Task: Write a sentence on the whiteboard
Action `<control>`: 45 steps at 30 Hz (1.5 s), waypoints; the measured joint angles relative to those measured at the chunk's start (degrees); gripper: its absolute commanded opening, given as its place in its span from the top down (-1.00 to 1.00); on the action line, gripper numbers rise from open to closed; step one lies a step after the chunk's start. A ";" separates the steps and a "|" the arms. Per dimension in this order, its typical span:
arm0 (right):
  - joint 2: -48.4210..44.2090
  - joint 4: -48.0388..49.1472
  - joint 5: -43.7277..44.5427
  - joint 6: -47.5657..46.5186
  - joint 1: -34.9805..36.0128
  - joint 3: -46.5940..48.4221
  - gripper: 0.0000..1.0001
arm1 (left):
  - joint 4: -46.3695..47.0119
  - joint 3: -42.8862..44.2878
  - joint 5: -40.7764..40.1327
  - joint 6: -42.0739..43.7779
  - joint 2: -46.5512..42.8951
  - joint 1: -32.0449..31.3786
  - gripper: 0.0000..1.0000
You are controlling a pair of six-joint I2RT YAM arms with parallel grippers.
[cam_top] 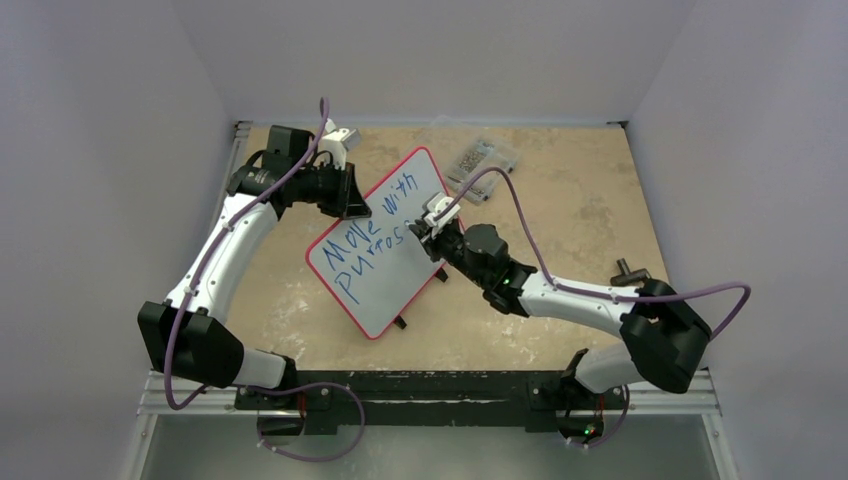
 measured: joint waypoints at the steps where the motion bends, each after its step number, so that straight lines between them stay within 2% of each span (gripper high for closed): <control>1: -0.13 0.02 -0.20 0.17 0.00 -0.37 1.00 | 0.00 0.00 0.00 0.00 0.00 0.00 1.00; 18: -0.94 -0.24 -0.50 2.16 0.00 -3.82 1.00 | 0.00 0.00 0.00 0.00 0.00 0.00 1.00; 36: 1.92 -4.48 3.56 0.39 -1.25 1.68 1.00 | 0.46 -0.09 -0.90 -0.63 0.00 0.37 1.00; 45: -3.54 -7.67 3.63 -0.85 -1.25 1.73 1.00 | 0.52 -0.09 -0.35 -0.24 -0.02 0.22 1.00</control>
